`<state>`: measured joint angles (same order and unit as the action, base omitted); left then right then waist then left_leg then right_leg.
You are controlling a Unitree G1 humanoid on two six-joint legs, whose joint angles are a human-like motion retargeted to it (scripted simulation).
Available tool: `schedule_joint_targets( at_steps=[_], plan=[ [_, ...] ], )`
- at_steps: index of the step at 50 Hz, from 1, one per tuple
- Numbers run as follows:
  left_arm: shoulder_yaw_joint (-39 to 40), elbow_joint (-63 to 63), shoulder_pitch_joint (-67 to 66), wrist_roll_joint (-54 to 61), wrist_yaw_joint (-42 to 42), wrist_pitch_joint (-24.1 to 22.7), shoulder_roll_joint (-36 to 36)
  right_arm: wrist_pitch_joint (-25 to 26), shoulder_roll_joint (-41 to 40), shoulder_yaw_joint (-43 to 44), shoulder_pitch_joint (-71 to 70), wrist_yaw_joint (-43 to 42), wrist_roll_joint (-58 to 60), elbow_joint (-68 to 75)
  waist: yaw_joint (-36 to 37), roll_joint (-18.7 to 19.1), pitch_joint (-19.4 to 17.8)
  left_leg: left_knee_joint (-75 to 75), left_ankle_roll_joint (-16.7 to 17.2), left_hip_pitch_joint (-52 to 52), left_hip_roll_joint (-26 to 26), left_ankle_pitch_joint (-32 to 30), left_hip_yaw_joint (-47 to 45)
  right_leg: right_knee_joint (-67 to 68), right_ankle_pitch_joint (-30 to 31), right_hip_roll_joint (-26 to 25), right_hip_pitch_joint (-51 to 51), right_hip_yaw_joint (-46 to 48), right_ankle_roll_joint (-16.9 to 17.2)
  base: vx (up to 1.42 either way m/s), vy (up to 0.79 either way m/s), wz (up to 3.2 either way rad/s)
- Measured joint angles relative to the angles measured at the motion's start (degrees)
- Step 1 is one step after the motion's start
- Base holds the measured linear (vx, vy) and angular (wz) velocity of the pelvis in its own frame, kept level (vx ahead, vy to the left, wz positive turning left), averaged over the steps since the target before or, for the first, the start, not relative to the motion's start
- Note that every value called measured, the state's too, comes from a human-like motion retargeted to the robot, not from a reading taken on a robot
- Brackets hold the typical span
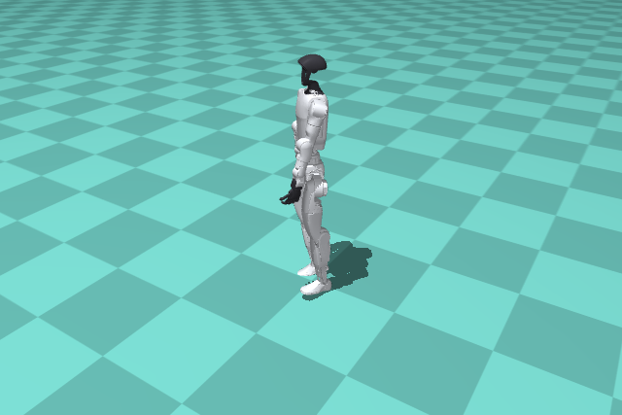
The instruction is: In place motions
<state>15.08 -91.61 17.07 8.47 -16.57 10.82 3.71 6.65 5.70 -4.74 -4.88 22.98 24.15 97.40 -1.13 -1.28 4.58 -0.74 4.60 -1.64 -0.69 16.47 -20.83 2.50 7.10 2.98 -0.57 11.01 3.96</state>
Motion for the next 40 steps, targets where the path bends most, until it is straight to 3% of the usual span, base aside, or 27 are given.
schedule_joint_targets(
  at_steps=[2,3,4,8,15,22,27,30,35,40],
  plan=[
    [-2.5,5.4,5.1,-1.6,-1.5,-1.3,-1.2,3.3,2.4,3.6,6.8,-0.6,-5.3,0.0,5.0,0.3,-0.2,-0.1,0.5,-0.8,1.1,0.8,-5.0,4.6,0.0,0.2,5.0,-4.4,0.7,0.04,0.06,-0.27],
    [-4.4,8.7,6.9,-1.6,-1.9,-2.1,-2.2,3.0,3.3,6.8,10.4,-2.8,-7.8,0.0,-3.3,0.6,-0.7,0.4,-0.3,0.0,-0.4,0.0,3.6,3.0,1.5,0.3,4.3,4.7,-1.4,0.07,0.04,3.24],
    [-5.7,12.0,8.5,-1.5,-2.2,-3.1,-2.7,1.8,4.2,9.4,13.5,-5.0,-9.7,0.0,-6.4,0.8,-0.8,0.6,-0.6,0.4,-0.8,-0.2,6.5,2.6,2.0,0.5,4.1,7.9,-2.0,0.05,0.01,3.35],
    [-9.0,25.2,11.9,0.0,-2.1,-7.8,-2.1,-2.9,7.9,17.3,21.6,-10.8,-12.8,0.0,-6.6,0.7,-0.7,0.7,-0.5,0.2,-0.8,0.3,4.4,2.4,1.7,0.7,3.8,6.9,-1.7,-0.01,-0.03,-0.25],
    [-13.5,34.2,8.6,-4.5,3.8,-13.3,3.4,1.2,11.7,19.7,26.0,-16.7,-15.6,0.0,-6.5,1.5,-1.0,0.7,-0.3,-0.7,-0.5,0.9,1.7,2.4,2.0,0.4,4.0,6.0,-1.7,-0.01,0.01,-0.27],
    [-13.7,17.6,-2.0,-10.1,3.0,-10.9,1.3,0.9,6.9,12.2,15.5,-16.3,-18.3,0.0,-5.8,2.1,-1.0,0.3,-0.2,-0.8,-0.2,0.7,2.5,2.2,2.4,0.1,4.0,6.1,-1.9,-0.02,0.00,0.06],
    [-7.3,-3.8,-12.2,-13.7,4.2,-3.3,1.3,-2.4,1.6,2.7,1.3,-9.3,-14.5,-3.2,-5.8,2.5,-1.3,0.0,0.0,-1.4,0.0,0.8,2.0,2.2,3.1,-0.2,4.4,5.1,-2.0,0.00,0.00,0.00],
    [-2.9,-5.8,-23.9,-11.5,7.5,1.8,1.6,-4.2,-1.9,-2.9,-5.6,-5.1,-11.8,-12.6,-6.3,2.7,-1.4,-0.1,0.3,-1.3,0.2,0.9,1.4,2.5,3.3,-0.5,5.3,4.0,-2.0,-0.02,-0.04,-0.06],
    [4.7,-5.8,-40.4,-11.2,7.9,-0.7,1.8,-8.0,-5.3,-10.5,-14.3,-4.6,-10.3,-29.5,-7.3,2.8,-1.7,-0.2,0.6,-0.9,0.4,0.9,1.3,2.7,3.6,-0.7,6.1,2.8,-2.0,-0.01,-0.01,-0.01],
    [7.1,-5.8,-46.9,-10.8,10.5,0.8,2.4,-11.0,-5.0,-12.7,-19.7,-4.5,-8.5,-37.7,-7.3,2.4,-1.7,0.0,0.7,-0.4,0.3,0.7,2.4,2.6,3.5,-0.4,5.9,3.5,-1.9,-0.01,-0.02,0.20]
  ],
)
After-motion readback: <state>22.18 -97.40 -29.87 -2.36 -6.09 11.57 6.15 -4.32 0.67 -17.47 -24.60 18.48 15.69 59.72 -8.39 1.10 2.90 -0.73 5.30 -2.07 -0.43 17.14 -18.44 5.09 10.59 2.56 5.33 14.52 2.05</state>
